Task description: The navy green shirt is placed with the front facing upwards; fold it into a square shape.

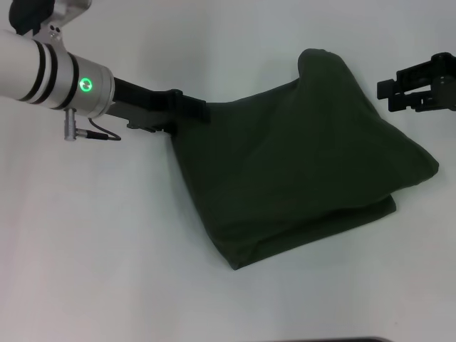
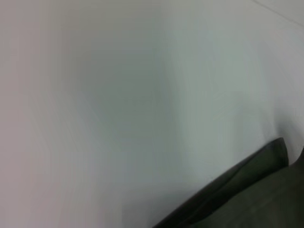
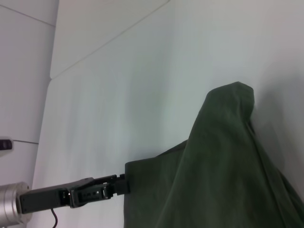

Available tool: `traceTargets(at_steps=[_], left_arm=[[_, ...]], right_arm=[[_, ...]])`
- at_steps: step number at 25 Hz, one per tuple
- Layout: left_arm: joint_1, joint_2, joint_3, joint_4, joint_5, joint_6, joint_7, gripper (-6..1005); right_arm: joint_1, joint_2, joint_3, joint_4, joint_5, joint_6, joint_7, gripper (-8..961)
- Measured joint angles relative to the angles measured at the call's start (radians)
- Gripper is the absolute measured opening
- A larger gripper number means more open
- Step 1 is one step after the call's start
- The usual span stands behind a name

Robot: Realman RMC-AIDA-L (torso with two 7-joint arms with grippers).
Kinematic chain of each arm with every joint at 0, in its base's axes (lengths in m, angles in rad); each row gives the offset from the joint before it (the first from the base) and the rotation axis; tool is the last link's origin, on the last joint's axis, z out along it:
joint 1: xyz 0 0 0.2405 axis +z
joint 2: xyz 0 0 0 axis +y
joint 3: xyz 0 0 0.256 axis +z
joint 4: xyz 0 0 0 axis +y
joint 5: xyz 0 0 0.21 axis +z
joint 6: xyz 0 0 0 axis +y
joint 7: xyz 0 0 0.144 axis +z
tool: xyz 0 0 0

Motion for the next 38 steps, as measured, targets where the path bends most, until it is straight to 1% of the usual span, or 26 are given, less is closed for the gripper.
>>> traceTargets(at_steps=[6,12,18,21,25,28,31,38], left_arm=[[-0.005,-0.002,0.016,0.007,0.001,0.013,0.012,719],[-0.014,0.001,0.032,0.005,0.001,0.022,0.012,527],[-0.010,0.001,0.024,0.012,-0.003,0.030,0.012,332],[-0.001,0.006,0.004,0.023,-0.006,0.047,0.012,220],[0.025,0.017,-0.048,0.045,-0.007,0.083,0.015,63],[0.047,0.023,-0.082,0.060,-0.007,0.098,0.018,50],[0.059,0.029,-0.093,0.060,-0.007,0.101,0.021,36],[0.061,0.026,-0.094,0.054,-0.007,0.101,0.024,56]], right_arm=[[0.000,0.000,0.001,0.001,-0.001,0.004,0.000,455],[0.000,0.000,0.001,0.002,-0.001,0.006,0.000,455],[0.000,0.000,0.001,0.005,-0.001,0.006,0.000,455],[0.000,0.000,0.001,0.005,-0.001,0.006,0.000,455],[-0.001,0.000,0.001,0.005,-0.001,0.006,-0.001,455],[-0.001,0.000,0.001,0.005,-0.001,0.006,-0.002,455],[-0.001,0.000,0.001,0.005,-0.001,0.006,-0.002,455],[0.000,0.000,0.001,0.005,-0.001,0.007,-0.001,455]])
